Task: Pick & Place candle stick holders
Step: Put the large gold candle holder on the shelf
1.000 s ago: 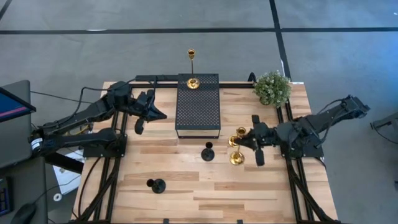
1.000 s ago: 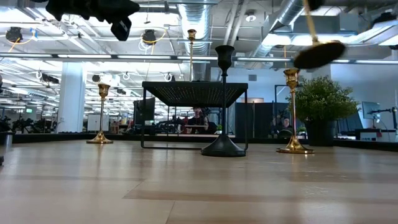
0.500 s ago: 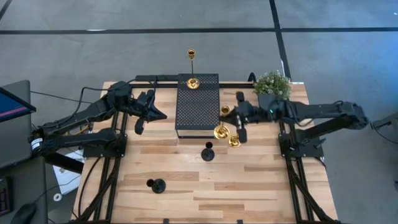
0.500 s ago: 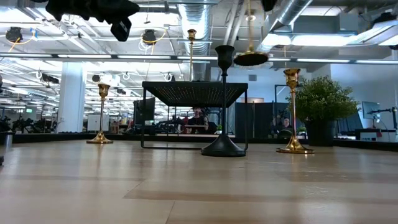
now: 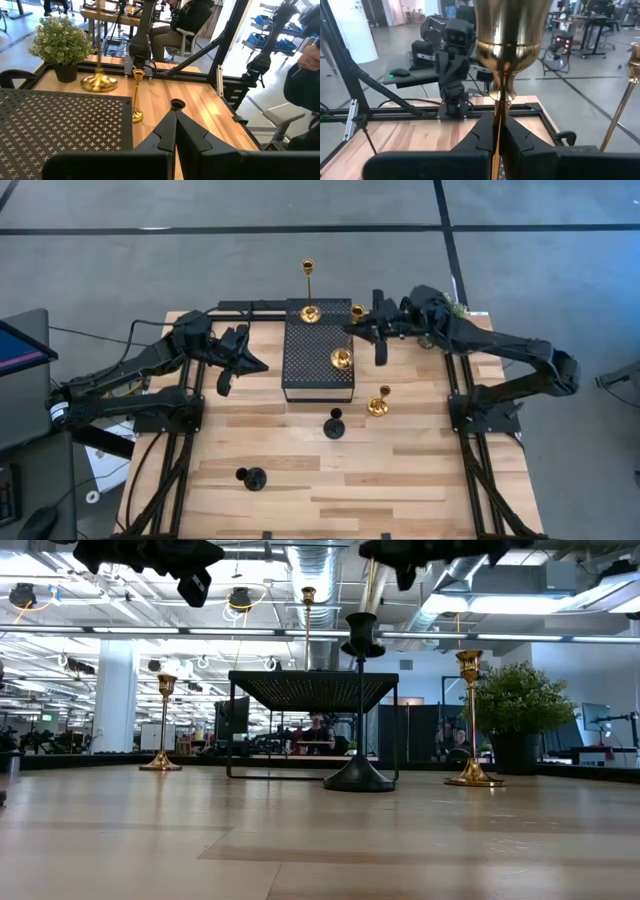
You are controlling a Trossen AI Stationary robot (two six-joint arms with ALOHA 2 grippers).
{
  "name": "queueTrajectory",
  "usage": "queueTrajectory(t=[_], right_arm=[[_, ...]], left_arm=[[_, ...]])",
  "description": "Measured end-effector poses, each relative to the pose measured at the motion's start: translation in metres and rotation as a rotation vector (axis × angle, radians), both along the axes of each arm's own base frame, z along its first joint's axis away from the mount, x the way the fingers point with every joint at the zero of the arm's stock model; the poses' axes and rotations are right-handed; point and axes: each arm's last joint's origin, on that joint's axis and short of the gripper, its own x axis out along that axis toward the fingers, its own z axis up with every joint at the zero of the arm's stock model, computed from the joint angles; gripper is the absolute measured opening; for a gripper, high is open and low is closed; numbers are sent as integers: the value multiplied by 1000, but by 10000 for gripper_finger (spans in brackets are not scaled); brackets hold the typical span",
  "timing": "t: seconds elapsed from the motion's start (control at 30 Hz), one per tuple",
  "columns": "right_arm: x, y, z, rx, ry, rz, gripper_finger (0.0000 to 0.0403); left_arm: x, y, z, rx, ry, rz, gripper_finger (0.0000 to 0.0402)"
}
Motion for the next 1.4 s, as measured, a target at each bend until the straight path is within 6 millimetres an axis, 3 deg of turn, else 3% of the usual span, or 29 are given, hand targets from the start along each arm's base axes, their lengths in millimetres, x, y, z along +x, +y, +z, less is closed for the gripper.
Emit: queueTrajectory(t=[0.3,0.53,0.87,1.1,1.4], right_arm=[[11,-49,-21,26,-6,-72,1],[27,-81,-11,23,-20,-129,1],[48,-121,-17,67,48,-185,1],[40,-138,-23,76,71,-271,1],[38,-142,-23,47,74,-305,1]], left_arm=[[0,0,0,0,0,0,6],[0,0,0,0,-1,0,6],[0,0,0,0,0,0,6],[0,0,0,0,0,0,6],[0,0,0,0,0,0,6]])
